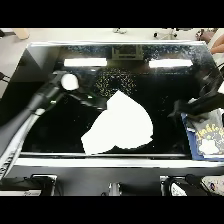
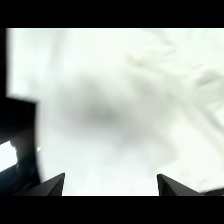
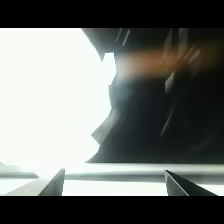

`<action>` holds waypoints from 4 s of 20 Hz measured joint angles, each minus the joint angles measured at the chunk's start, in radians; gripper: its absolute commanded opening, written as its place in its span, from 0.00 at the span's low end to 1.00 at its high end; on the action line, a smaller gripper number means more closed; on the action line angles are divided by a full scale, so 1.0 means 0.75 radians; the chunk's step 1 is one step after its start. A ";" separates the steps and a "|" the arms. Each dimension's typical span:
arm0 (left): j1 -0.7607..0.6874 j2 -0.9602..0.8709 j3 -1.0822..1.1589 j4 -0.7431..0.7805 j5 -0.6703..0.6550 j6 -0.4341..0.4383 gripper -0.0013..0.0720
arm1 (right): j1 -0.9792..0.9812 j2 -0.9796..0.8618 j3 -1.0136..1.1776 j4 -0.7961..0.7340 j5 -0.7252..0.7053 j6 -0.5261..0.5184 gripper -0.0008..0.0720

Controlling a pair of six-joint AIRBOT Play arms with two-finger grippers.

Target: Fold the shirts.

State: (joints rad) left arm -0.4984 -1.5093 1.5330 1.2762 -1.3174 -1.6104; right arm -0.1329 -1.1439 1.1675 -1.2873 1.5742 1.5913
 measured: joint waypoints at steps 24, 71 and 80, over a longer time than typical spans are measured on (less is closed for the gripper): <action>0.041 0.459 -1.312 -0.532 0.651 0.011 0.05 | 0.000 -0.025 -0.765 0.685 -0.540 -0.389 0.03; 0.337 0.935 -0.989 0.351 0.645 -0.212 0.05 | 0.079 -0.357 -0.039 0.191 -0.173 -0.054 0.84; 0.336 0.971 -0.991 0.305 0.627 -0.202 0.05 | 0.147 -0.234 -0.681 0.528 -0.591 -0.149 0.03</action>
State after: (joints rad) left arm -0.2462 -0.7811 0.7898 1.5051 -0.8474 -1.7618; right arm -0.0227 -1.3197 0.6571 -0.8913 1.1313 1.4796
